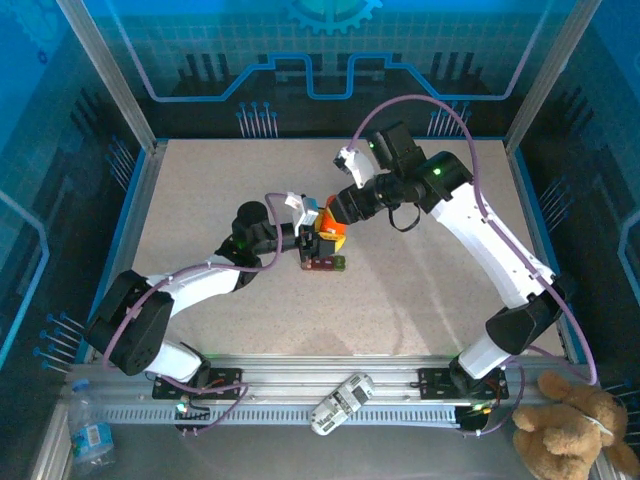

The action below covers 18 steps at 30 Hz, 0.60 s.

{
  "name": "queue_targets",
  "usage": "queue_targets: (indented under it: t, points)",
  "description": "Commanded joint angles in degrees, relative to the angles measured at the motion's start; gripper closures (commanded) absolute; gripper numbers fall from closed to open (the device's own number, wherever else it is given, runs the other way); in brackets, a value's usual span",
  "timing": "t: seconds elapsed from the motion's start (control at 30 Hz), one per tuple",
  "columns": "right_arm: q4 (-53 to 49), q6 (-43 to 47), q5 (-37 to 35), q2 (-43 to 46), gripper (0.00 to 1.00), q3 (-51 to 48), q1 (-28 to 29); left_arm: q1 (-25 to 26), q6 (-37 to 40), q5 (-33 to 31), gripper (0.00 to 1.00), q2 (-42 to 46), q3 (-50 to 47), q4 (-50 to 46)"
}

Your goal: Sort the pills into containers

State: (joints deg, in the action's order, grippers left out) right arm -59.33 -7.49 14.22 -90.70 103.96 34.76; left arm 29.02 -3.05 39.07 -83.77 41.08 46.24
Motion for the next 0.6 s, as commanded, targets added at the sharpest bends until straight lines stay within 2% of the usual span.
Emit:
queue_targets:
  t: [0.0, 0.3, 0.4, 0.57]
  points:
    - [-1.1, -6.0, -1.5, 0.4, 0.67, -3.6, 1.9, -0.7, -1.1, -3.6, 1.0, 0.4, 1.0, 8.4]
    - [14.2, -25.4, -12.5, 4.1, 0.69, -16.3, 6.5, -0.5, 2.1, -7.5, 1.0, 1.9, 0.8, 5.5]
    - [16.5, -27.6, -13.8, 4.4, 0.68, -17.3, 7.3, -0.5, 2.6, -8.0, 1.0, 2.1, 0.8, 4.8]
    - [15.3, -26.5, -14.5, 4.5, 0.65, -15.5, 7.1, -0.5, 3.0, -8.1, 1.0, 2.1, 0.7, 4.4]
